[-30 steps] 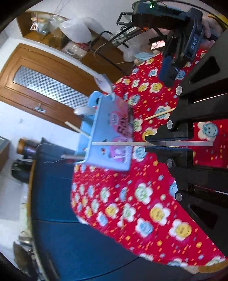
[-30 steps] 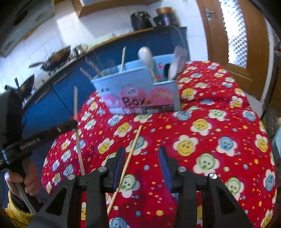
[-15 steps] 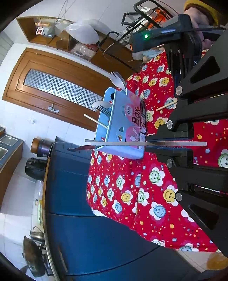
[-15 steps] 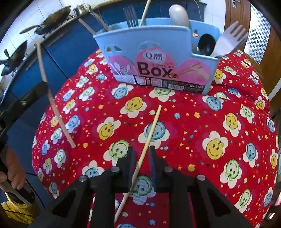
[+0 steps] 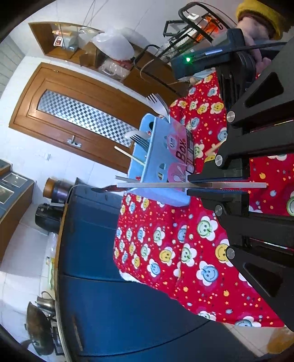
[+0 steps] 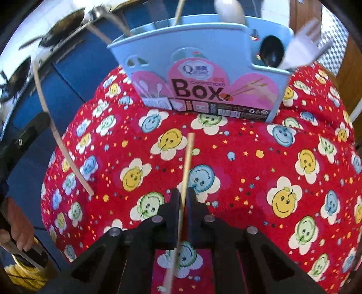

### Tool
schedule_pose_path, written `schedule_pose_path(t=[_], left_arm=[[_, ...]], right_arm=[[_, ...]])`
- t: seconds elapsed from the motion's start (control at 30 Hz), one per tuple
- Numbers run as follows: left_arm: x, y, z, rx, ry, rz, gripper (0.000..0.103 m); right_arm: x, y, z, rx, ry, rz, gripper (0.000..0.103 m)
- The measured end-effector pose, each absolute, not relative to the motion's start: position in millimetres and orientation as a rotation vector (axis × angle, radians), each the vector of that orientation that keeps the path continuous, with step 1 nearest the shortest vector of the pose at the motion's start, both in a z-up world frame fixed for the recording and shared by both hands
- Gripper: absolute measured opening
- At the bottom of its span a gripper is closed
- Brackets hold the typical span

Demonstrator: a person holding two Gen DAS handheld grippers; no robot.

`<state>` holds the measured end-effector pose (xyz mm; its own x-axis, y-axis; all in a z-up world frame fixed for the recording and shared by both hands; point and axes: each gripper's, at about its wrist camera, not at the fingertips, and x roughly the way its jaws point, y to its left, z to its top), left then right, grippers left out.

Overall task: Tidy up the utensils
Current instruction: 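Lift the chopsticks with both tools up toward the caddy, then drop the chopsticks into the caddy by opening both tools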

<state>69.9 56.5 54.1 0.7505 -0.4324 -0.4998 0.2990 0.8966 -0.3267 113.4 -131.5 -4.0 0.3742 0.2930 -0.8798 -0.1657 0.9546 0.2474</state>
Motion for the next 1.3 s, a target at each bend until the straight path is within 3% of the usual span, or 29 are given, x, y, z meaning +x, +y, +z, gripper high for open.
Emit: schedule_pose_path(t=[0.17, 0.5, 0.9, 1.3], left_arm=[[64.8, 52.2, 70.0, -0.217, 0.538, -0.419, 0.005], [81.0, 41.7, 110.6, -0.204, 0.439, -0.412, 0.005], [129.0, 14.0, 160.3, -0.19, 0.328, -0.392, 0.005], [171.1, -8.6, 138.5, -0.14, 0.317, -0.343, 0.005]], right_arm=[[102.5, -142.2, 0.7, 0.23, 1.071, 0.322, 0.006], [68.7, -170.3, 68.7, 0.265, 0.674, 0.293, 0.006], [101.4, -198.0, 110.3, 0.31, 0.394, 0.251, 0.006], [156.9, -195.8, 122.3, 0.19, 0.143, 0.134, 0.006]])
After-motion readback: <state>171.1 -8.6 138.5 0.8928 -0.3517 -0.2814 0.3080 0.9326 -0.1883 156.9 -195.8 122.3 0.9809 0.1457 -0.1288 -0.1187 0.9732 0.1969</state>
